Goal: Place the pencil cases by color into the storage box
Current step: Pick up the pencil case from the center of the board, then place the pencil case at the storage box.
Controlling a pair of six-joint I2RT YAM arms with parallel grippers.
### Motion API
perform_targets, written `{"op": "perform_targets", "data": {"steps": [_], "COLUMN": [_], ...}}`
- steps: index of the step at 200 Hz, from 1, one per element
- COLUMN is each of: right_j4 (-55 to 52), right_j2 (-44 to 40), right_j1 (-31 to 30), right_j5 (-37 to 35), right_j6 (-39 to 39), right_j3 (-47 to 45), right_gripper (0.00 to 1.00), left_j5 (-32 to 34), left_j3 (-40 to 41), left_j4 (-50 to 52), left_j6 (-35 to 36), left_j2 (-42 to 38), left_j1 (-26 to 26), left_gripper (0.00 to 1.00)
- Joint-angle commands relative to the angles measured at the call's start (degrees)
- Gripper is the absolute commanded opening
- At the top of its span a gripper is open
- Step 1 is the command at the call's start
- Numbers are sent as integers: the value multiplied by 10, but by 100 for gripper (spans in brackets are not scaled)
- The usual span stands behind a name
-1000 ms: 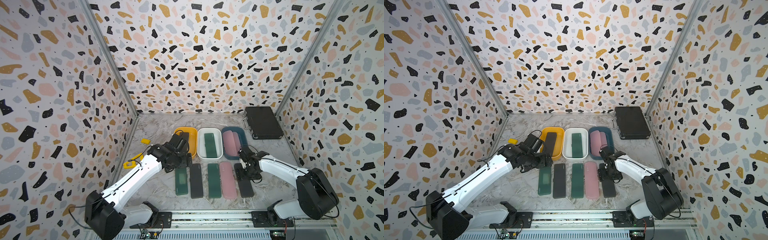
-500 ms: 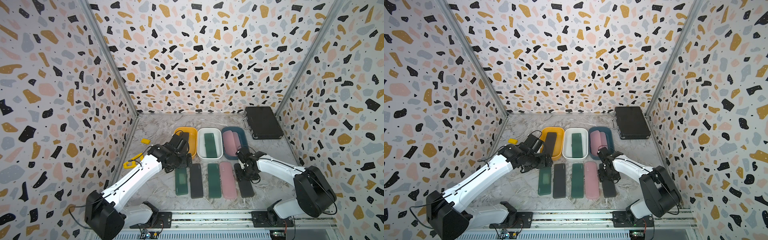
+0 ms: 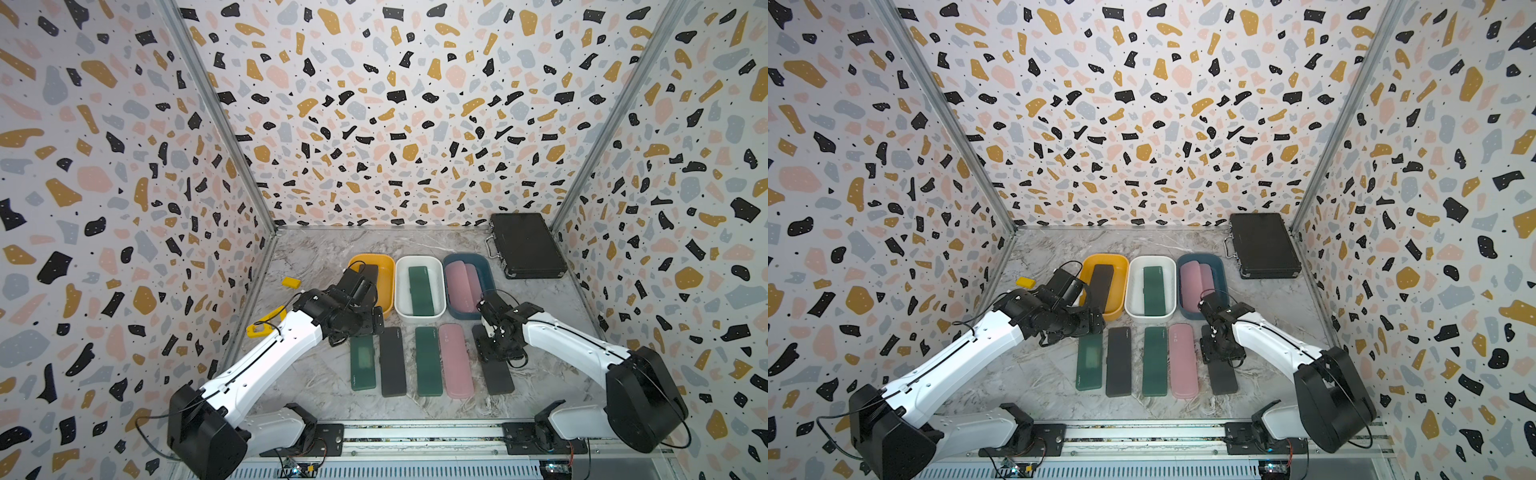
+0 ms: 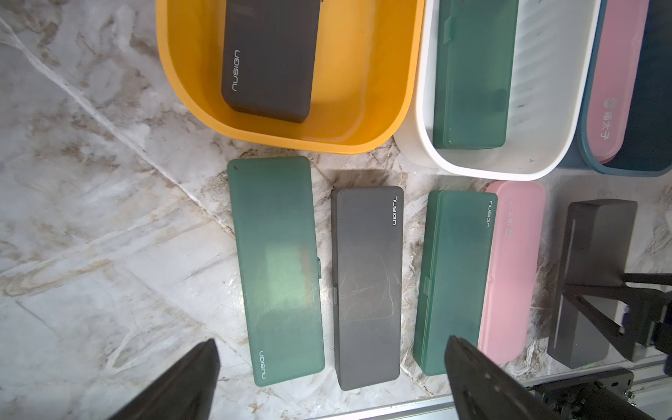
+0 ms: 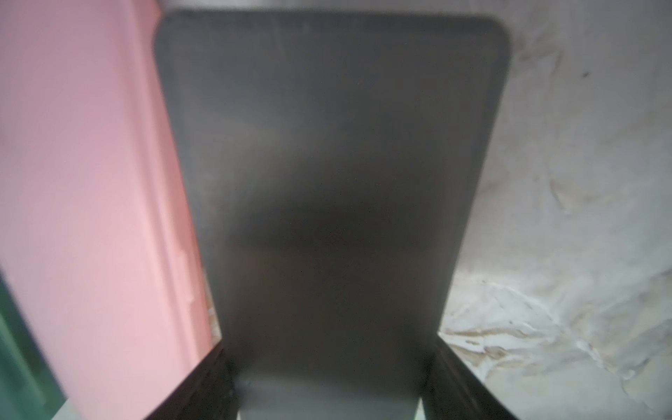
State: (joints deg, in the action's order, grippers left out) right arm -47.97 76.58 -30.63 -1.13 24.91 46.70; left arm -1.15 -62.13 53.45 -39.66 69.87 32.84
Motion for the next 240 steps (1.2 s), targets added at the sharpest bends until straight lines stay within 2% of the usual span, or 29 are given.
{"op": "perform_targets", "data": {"steps": [1,46,89,122,179,240], "right_j4": [-66,-122,-147,-136,-104,-54], "right_j2": [-50,-121,-103,-46,82,215], "right_j1": [-1,-1,-3,-17,-69,-115], "right_j5": [0,33,45,52,47,45], "right_j6": [-10,-15,-22,-21,-3,43], "right_j3": [29,56,149,229,374,521], "right_gripper": [49,48,48,48,48,47], "left_j5": [5,20,20,-1,-52,-62], "left_j3": [1,-7,-17,-15,-8,6], "left_j4": [-1,7,11,7,6,11], "left_j6": [8,17,25,28,38,24], "left_j2": [-10,-10,-3,-7,-27,-62], "left_j1": [2,1,-11,-35,-111,-157], "left_gripper": [100,100,100,100,100,100]}}
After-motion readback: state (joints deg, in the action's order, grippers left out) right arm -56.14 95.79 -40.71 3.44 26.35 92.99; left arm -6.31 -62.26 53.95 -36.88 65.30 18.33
